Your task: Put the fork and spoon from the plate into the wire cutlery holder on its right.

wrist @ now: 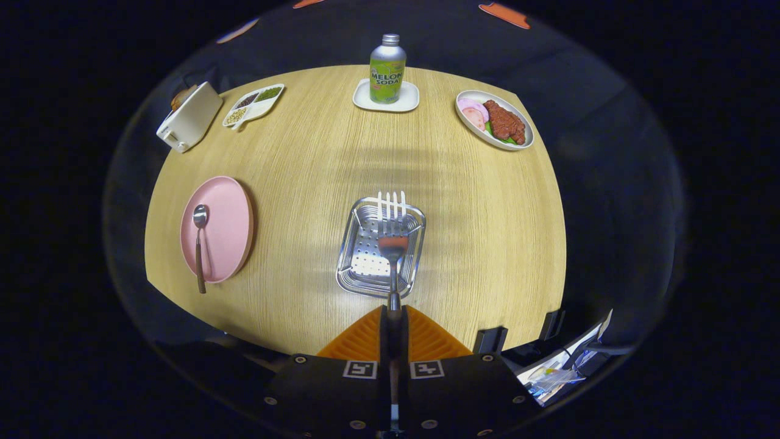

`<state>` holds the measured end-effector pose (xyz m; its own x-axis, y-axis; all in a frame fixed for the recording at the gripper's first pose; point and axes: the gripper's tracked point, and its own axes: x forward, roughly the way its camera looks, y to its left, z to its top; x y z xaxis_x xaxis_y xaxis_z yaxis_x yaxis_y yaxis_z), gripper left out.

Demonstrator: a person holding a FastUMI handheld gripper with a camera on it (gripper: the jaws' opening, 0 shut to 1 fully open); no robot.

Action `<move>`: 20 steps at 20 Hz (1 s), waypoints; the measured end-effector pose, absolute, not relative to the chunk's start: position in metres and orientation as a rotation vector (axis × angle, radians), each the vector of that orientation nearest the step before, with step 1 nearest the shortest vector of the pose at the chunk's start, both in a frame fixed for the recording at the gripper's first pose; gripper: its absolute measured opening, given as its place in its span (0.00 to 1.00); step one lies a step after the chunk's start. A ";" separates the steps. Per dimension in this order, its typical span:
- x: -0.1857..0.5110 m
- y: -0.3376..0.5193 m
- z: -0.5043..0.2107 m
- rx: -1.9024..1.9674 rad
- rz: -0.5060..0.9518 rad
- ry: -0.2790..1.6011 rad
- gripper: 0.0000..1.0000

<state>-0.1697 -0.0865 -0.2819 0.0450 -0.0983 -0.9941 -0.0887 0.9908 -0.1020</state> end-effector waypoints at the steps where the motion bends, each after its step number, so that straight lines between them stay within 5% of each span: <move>1: -0.173 -0.088 -0.282 -0.148 -0.005 1.534 0.06; 13: -0.156 -0.087 -0.285 -0.094 -0.030 1.478 0.13; 20: -0.115 -0.074 -0.270 -0.031 -0.054 1.249 0.14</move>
<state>-0.1148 -0.0737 -0.2698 0.3156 -0.0583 -0.9471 0.0243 0.9983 -0.0534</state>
